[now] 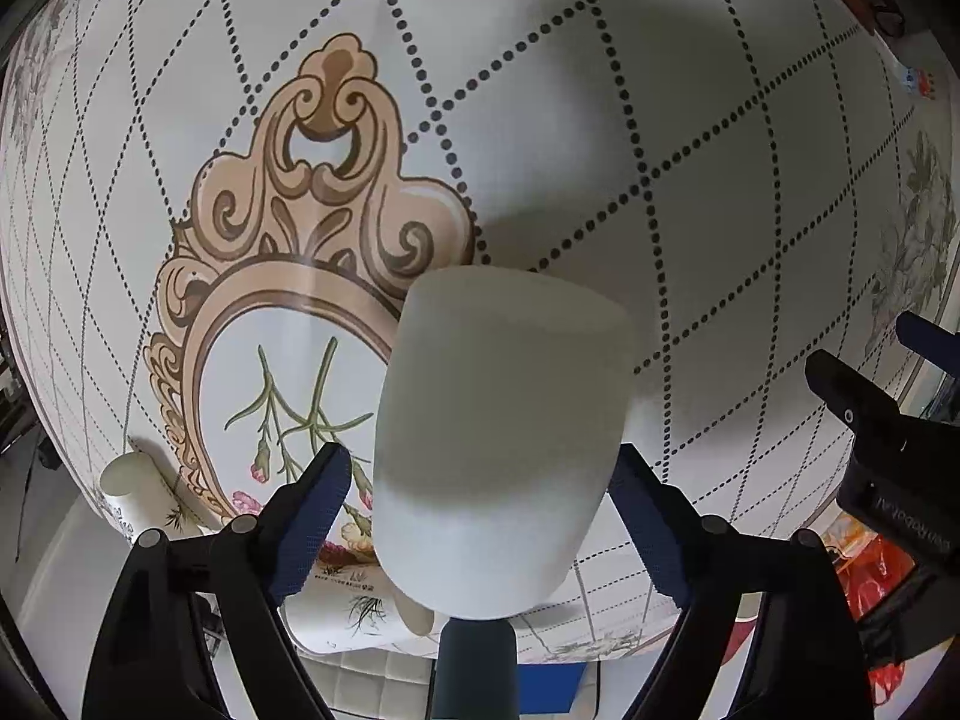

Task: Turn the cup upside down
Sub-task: 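Roll the right gripper over and grasp the white plastic cup, then lift the cup with the right gripper and rotate it mouth-down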

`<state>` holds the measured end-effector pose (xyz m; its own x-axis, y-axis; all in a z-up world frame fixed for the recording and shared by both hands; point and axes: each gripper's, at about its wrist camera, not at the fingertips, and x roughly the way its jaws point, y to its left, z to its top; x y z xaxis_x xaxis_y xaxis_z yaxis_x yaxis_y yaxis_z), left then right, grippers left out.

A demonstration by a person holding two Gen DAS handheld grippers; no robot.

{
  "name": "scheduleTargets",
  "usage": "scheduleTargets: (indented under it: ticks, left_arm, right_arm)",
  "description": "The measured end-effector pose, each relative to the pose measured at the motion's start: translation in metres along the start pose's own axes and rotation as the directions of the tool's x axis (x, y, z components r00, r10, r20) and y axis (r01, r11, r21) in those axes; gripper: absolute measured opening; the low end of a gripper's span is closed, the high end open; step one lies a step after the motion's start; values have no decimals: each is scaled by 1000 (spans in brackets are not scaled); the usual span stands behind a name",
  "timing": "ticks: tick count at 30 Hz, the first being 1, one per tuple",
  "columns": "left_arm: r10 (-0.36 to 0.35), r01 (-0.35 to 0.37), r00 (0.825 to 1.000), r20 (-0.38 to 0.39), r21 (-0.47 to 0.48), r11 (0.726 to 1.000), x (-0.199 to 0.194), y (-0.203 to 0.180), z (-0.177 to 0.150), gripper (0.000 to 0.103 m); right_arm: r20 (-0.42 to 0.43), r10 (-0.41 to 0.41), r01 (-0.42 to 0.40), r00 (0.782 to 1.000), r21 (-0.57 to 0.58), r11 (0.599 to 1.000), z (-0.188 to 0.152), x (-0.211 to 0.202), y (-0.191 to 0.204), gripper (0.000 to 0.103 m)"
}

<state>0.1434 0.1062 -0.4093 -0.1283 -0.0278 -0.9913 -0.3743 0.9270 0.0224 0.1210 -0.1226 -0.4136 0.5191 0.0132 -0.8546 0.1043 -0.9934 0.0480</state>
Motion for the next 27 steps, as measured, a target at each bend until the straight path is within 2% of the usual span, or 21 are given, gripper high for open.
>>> scheduleTargets:
  ticks: [6, 15, 16, 27]
  left_arm:
    - [4, -4, 1000, 1, 7, 1000, -8, -14, 11, 86]
    - [9, -9, 1000, 5, 18, 1000, -11, -25, 17, 86]
    - [10, -10, 1000, 5, 18, 1000, -11, -26, 18, 86]
    - [19, -20, 999, 27, 38, 999, -16, -30, 15, 86]
  right_arm:
    - [12, -3, 3, 1000, 9, 1000, 3, 4, -5, 77]
    - [20, -6, 5, 1000, 48, 999, 5, 6, -16, 75]
    - [21, -7, 6, 1000, 55, 998, 17, 3, -13, 75]
    - [34, 4, -10, 999, 181, 983, 21, -4, -27, 74]
